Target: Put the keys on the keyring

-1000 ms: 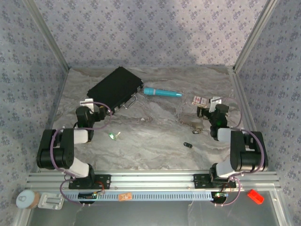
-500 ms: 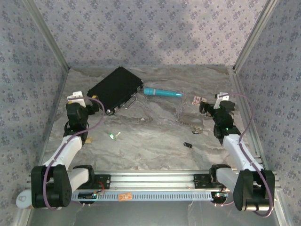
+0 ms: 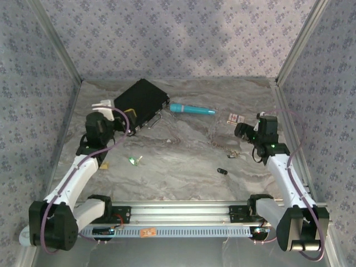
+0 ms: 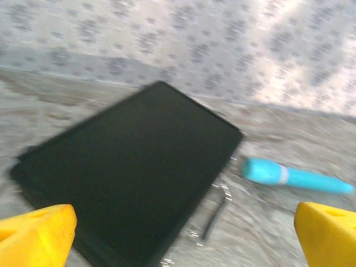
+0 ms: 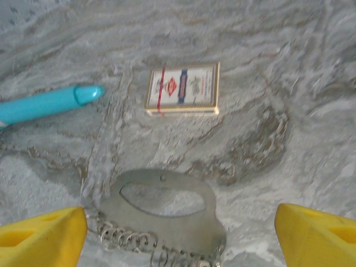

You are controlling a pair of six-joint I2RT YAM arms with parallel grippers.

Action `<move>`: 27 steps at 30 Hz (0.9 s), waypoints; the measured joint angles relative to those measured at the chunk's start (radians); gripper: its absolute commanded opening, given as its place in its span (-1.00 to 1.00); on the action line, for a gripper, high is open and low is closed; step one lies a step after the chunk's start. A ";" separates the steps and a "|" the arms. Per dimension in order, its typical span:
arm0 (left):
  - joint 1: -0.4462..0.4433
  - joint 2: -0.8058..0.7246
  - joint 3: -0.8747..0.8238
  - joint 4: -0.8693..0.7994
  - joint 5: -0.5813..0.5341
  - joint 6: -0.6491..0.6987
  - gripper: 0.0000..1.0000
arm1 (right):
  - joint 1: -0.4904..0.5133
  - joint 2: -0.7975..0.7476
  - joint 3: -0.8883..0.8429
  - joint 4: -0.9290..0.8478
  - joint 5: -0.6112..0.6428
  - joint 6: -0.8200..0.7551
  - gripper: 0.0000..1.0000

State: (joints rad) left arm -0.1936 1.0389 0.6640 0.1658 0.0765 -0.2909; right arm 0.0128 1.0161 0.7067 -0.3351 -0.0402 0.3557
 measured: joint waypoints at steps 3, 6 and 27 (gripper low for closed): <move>-0.109 0.032 0.016 -0.016 0.002 0.000 1.00 | 0.008 0.043 0.008 -0.041 -0.037 0.013 0.79; -0.211 0.084 0.034 -0.024 -0.003 -0.008 0.99 | 0.020 0.112 0.027 -0.062 -0.075 0.025 0.79; -0.522 0.394 0.158 -0.083 -0.017 -0.160 0.95 | 0.192 0.523 0.271 -0.127 -0.138 -0.050 0.13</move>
State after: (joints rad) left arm -0.7158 1.4326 0.8223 0.0826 0.0593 -0.4507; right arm 0.2050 1.5394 0.9779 -0.4618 -0.1783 0.3058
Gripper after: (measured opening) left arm 0.975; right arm 0.617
